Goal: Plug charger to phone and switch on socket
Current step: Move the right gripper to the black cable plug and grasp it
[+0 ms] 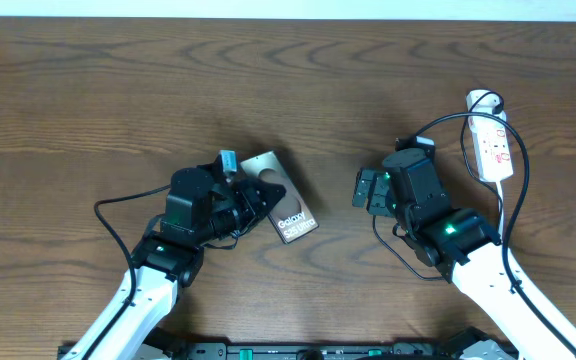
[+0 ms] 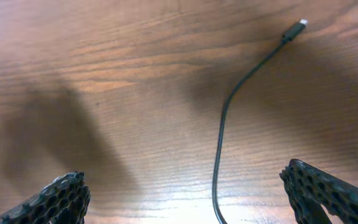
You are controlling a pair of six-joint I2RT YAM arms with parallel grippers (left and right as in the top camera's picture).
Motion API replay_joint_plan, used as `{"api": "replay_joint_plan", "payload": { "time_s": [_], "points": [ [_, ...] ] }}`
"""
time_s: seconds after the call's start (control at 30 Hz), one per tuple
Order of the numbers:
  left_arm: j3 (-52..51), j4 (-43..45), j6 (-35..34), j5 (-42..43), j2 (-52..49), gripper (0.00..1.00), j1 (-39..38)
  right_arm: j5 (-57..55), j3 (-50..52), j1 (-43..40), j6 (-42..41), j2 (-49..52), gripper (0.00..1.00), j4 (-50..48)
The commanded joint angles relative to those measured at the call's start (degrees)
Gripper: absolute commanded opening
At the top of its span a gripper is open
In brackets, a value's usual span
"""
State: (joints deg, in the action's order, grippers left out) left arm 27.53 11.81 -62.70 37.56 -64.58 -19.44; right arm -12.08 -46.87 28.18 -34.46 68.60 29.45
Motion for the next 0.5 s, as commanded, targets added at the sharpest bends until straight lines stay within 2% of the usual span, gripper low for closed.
{"api": "replay_joint_plan", "payload": {
  "time_s": [0.0, 0.17, 0.47],
  "points": [
    [0.8, 0.7, 1.2, 2.5, 0.5, 0.07, 0.1, -1.3, -0.9, -0.4, 1.2, -0.1, 0.99, -1.5],
    [0.8, 0.7, 1.2, 3.2, 0.5, 0.07, 0.1, -1.3, -2.2, -0.6, 3.8, 0.0, 0.99, -2.4],
    [0.8, 0.7, 1.1, 3.4, 0.5, 0.07, 0.1, -1.3, -13.8, -7.2, 0.6, 5.4, 0.96, 10.7]
  ]
}}
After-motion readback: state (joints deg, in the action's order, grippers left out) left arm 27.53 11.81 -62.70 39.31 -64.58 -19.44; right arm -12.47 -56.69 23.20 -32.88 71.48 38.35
